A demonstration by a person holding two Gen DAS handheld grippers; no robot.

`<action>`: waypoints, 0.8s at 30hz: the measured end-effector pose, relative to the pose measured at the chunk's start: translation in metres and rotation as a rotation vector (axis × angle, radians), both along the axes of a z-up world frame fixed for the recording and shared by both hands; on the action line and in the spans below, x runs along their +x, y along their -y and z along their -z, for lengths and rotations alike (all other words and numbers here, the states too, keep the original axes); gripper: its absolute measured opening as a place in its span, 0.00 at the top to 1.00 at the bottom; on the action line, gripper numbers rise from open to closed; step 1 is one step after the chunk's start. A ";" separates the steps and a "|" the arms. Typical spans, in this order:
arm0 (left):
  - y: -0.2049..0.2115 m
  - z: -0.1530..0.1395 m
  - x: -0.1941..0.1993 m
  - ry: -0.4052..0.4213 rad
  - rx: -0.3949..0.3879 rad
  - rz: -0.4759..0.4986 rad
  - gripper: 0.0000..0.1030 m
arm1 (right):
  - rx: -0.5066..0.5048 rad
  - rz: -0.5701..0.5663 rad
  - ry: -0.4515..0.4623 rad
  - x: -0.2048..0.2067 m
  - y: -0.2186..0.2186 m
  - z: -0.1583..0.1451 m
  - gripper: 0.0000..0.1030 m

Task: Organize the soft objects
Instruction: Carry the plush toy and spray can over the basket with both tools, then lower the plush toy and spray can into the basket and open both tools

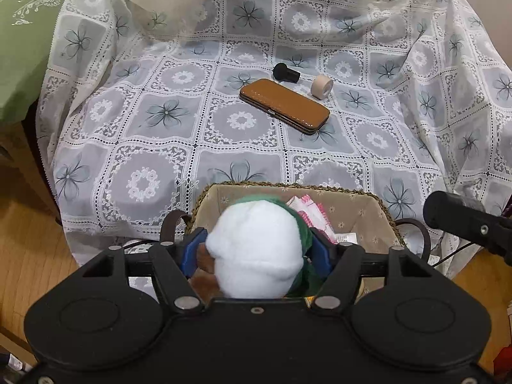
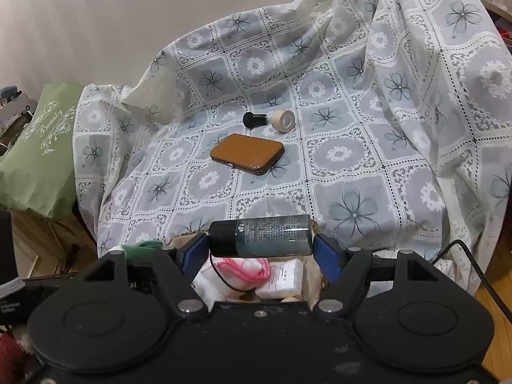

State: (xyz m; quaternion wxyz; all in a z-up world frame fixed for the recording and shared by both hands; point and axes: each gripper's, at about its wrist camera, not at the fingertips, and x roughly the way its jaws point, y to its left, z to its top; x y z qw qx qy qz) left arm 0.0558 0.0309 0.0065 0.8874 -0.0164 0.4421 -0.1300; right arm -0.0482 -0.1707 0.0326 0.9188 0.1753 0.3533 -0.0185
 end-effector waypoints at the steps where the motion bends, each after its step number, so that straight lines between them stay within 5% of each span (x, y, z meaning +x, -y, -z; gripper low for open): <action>1: 0.000 0.001 -0.002 0.002 0.001 -0.002 0.33 | 0.000 0.001 -0.002 -0.002 0.001 0.001 0.31; 4: -0.001 0.002 -0.008 0.011 0.003 -0.011 0.21 | 0.000 0.005 -0.019 -0.005 0.001 0.006 0.31; 24: -0.001 0.010 -0.036 0.035 0.061 -0.132 0.12 | -0.059 -0.025 -0.079 -0.011 -0.009 0.020 0.31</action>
